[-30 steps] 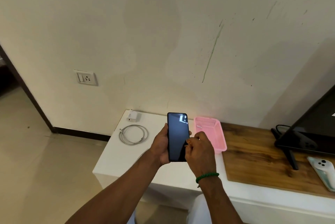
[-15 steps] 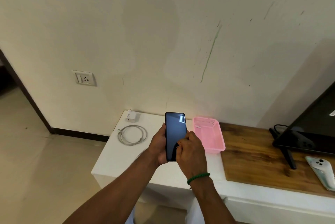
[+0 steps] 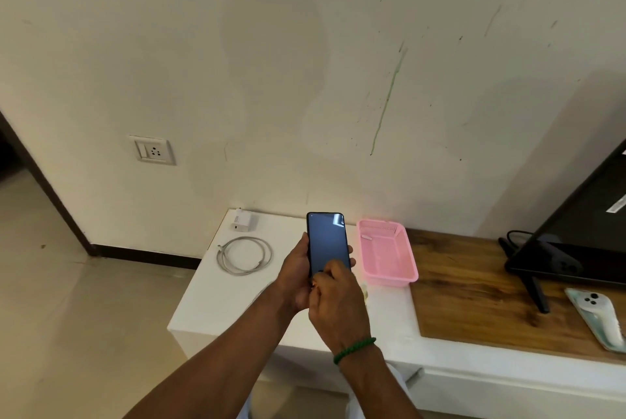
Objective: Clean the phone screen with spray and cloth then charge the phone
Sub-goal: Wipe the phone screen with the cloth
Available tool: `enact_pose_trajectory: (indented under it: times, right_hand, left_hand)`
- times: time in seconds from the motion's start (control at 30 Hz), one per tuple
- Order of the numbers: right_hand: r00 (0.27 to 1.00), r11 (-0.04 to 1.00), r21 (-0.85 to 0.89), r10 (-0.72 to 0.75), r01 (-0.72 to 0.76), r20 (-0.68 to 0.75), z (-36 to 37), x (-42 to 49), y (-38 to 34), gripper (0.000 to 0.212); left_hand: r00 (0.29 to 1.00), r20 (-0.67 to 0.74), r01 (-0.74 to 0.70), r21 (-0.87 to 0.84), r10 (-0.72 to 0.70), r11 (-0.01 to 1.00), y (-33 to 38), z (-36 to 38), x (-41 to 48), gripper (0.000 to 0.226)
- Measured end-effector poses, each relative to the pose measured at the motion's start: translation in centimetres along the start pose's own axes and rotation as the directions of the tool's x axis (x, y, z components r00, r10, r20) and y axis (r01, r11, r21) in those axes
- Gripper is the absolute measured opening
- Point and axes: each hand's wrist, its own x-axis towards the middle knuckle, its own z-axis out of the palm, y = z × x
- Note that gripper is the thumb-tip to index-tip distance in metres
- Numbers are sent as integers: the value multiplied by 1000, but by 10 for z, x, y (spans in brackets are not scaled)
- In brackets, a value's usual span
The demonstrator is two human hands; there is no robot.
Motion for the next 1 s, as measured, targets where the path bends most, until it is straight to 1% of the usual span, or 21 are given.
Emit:
enact_pose_trajectory:
  times: [0.07, 0.17, 0.3, 0.47, 0.7, 0.87, 1.0]
  right_hand:
    - [1000, 1000, -15, 12, -12, 7, -4, 2, 7, 10]
    - [997, 997, -44, 72, -71, 21, -9, 4, 22, 11]
    - [992, 991, -49, 126, -126, -15, -13, 3, 33, 14]
    - [988, 987, -50, 152, -154, -31, -12, 3, 32, 13]
    - [996, 994, -58, 94, -94, -4, -5, 1, 15, 11]
    - [1000, 1000, -18, 24, -24, -8, 5, -7, -6, 13]
    - [999, 999, -10, 41, -41, -1, 10, -13, -7, 10]
  left_hand:
    - [1000, -13, 5, 7, -5, 1000, 2, 0, 1, 70]
    - [999, -37, 31, 19, -30, 999, 4, -2, 1, 70]
    - [999, -39, 23, 33, -22, 999, 3, -1, 1, 68]
    - [999, -34, 4, 44, -3, 999, 1, 0, 1, 66]
    - [998, -63, -7, 14, 8, 1000, 5, 1, 0, 70]
    - [999, -34, -15, 8, 15, 1000, 3, 3, 0, 69]
    - [1000, -16, -25, 3, 25, 1000, 2, 2, 0, 67]
